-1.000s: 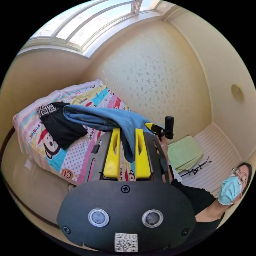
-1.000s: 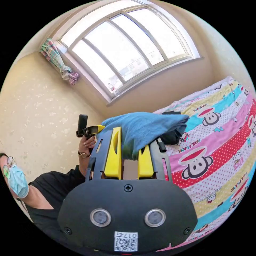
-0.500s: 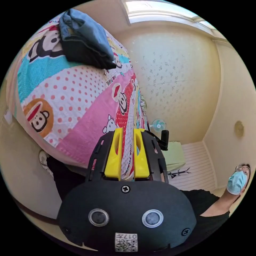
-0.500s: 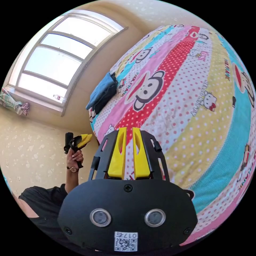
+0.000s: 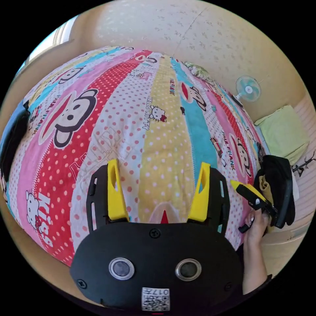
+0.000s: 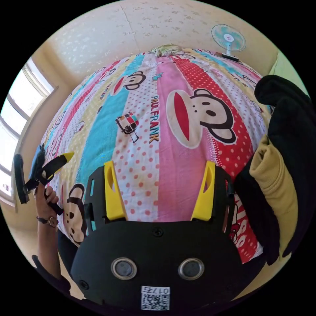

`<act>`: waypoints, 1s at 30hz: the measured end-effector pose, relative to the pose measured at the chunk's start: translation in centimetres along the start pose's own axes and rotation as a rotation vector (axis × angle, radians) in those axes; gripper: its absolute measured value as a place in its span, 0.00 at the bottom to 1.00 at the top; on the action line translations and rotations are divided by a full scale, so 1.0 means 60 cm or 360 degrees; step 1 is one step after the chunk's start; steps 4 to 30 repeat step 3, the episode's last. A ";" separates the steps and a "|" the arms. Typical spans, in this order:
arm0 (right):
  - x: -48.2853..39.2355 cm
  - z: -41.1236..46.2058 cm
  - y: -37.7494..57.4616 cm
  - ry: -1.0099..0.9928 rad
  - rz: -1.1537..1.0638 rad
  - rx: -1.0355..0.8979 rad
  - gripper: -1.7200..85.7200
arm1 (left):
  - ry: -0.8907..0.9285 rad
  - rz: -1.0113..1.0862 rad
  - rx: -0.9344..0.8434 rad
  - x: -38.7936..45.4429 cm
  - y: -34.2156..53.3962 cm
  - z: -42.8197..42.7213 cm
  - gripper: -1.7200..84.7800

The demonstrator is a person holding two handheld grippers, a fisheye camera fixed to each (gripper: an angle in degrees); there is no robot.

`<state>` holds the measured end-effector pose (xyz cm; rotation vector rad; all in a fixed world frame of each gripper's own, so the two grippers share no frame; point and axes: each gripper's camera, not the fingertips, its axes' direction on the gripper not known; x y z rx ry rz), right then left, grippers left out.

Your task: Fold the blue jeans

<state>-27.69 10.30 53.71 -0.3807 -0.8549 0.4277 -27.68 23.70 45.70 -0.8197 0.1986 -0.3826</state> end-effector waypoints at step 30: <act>-0.029 0.015 -0.010 0.0173 -0.0060 -0.0108 0.39 | -0.0022 0.0013 -0.0016 0.012 0.014 0.022 0.29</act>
